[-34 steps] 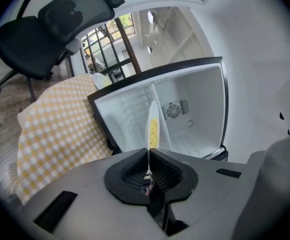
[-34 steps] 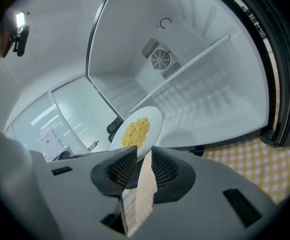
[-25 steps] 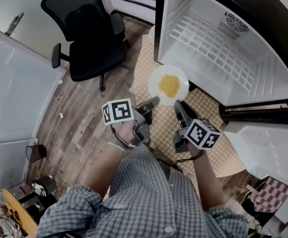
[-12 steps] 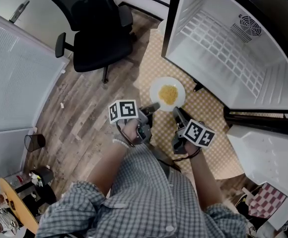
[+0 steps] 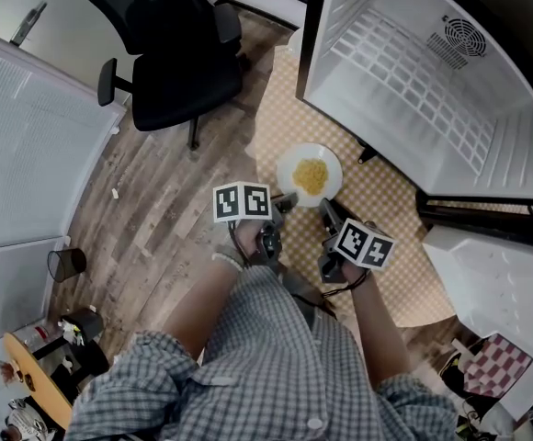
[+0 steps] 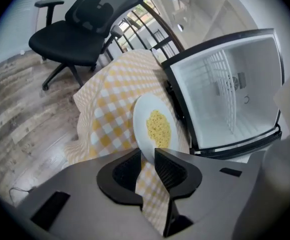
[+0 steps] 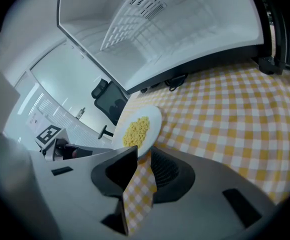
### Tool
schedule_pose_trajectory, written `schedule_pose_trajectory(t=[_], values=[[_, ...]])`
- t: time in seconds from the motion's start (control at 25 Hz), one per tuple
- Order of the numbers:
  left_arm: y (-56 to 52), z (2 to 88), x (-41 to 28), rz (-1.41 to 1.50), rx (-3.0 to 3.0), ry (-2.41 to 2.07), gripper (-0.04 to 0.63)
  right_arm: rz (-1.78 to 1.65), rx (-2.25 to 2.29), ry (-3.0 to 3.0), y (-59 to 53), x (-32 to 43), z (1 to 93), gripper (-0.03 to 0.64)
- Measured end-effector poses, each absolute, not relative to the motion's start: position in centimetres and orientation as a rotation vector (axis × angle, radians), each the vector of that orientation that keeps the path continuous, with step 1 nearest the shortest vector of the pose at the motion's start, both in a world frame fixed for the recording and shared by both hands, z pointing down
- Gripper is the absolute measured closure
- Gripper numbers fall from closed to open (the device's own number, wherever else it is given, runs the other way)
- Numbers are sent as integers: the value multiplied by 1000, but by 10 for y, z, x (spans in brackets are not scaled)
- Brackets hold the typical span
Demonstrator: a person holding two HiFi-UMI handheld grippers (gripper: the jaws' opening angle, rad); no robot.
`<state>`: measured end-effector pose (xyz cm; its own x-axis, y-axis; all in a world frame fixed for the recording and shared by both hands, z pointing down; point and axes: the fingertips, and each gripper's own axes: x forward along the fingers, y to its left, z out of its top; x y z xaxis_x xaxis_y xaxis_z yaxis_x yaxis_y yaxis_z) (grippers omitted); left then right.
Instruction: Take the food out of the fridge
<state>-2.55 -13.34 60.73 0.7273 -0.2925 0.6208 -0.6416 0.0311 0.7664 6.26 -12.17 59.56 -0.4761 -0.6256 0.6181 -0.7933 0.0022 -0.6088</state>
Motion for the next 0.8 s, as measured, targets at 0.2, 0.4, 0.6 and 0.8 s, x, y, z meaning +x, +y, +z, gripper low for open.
schedule_pose_trajectory(t=[0.2, 0.4, 0.6, 0.8], values=[[-134, 607, -22, 376, 1593, -790, 507, 1467, 1503, -2064, -123, 62, 599, 534], [-134, 597, -18, 380, 1639, -817, 381, 1438, 1496, -2068, -121, 60, 598, 534], [-128, 594, -29, 387, 1631, -825, 375, 1423, 1520, -2062, -115, 65, 596, 534], [-129, 582, -50, 420, 1674, -879, 428, 1305, 1569, -2076, -110, 76, 588, 534]])
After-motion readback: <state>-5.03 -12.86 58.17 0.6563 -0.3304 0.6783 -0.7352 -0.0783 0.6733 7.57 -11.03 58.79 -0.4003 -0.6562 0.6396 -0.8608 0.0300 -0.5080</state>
